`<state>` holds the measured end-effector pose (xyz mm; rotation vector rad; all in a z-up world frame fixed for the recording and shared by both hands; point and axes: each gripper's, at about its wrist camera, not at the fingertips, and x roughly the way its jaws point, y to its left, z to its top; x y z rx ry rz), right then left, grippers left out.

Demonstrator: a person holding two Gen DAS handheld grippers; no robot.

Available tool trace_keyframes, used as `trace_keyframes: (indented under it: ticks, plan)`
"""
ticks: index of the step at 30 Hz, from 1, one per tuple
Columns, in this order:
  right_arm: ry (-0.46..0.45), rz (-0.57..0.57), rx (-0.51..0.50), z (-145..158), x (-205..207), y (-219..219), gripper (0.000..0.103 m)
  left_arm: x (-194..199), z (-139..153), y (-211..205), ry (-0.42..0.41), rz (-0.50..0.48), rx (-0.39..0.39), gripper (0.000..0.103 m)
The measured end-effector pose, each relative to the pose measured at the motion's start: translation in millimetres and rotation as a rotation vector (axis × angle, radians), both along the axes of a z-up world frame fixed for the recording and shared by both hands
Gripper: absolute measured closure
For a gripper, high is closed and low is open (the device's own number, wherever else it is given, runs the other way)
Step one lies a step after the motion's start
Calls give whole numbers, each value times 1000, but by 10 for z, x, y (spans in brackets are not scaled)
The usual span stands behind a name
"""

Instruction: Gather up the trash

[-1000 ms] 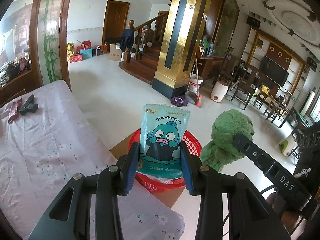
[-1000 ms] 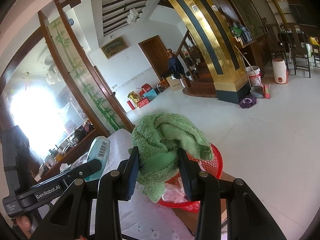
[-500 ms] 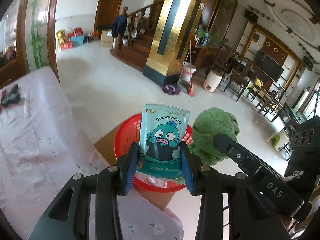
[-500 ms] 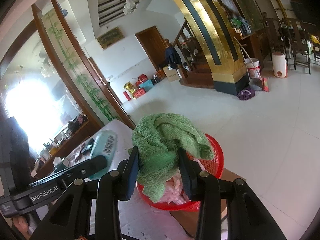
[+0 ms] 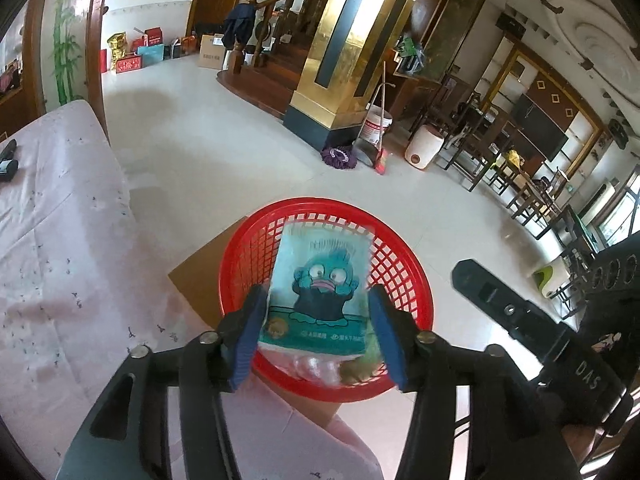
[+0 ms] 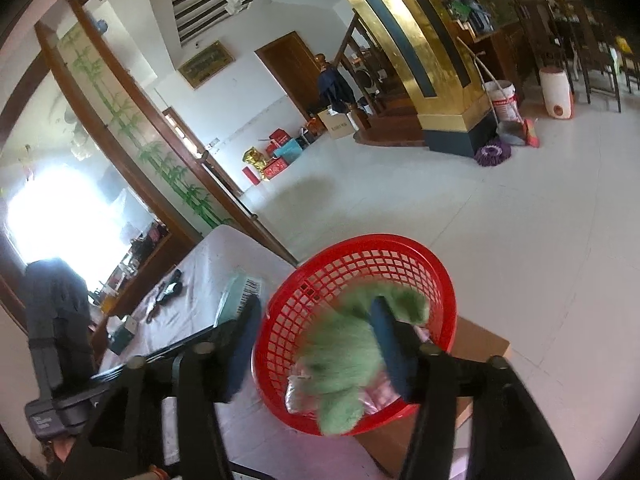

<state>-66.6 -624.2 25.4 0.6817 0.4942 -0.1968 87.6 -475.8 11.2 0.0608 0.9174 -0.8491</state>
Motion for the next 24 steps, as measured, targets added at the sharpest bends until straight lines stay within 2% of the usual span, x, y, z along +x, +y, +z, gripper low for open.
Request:
trace_keyframes:
  ticks: [4, 6, 9, 12, 14, 20, 24]
  plan:
    - [-21, -13, -3, 115, -152, 60, 38, -114, 100, 203, -33, 24, -16, 27]
    - [-34, -13, -9, 181, -248, 124, 36, -228, 173, 351, -58, 35, -7, 23]
    - [-57, -19, -29, 300, -463, 286, 28, -423, 273, 606, -79, 56, -14, 22]
    - [-66, -30, -80, 431, -682, 506, 20, -712, 410, 811, -147, 71, 7, 17]
    - [-62, -37, -120, 516, -838, 677, 18, -928, 516, 973, -205, 94, 19, 17]
    - [-6, -70, -269, 749, -1206, 1083, 16, -1474, 798, 1269, -300, 140, 15, 10]
    - [5, -68, -304, 856, -1440, 1234, 13, -1668, 886, 1397, -270, 151, -3, 8]
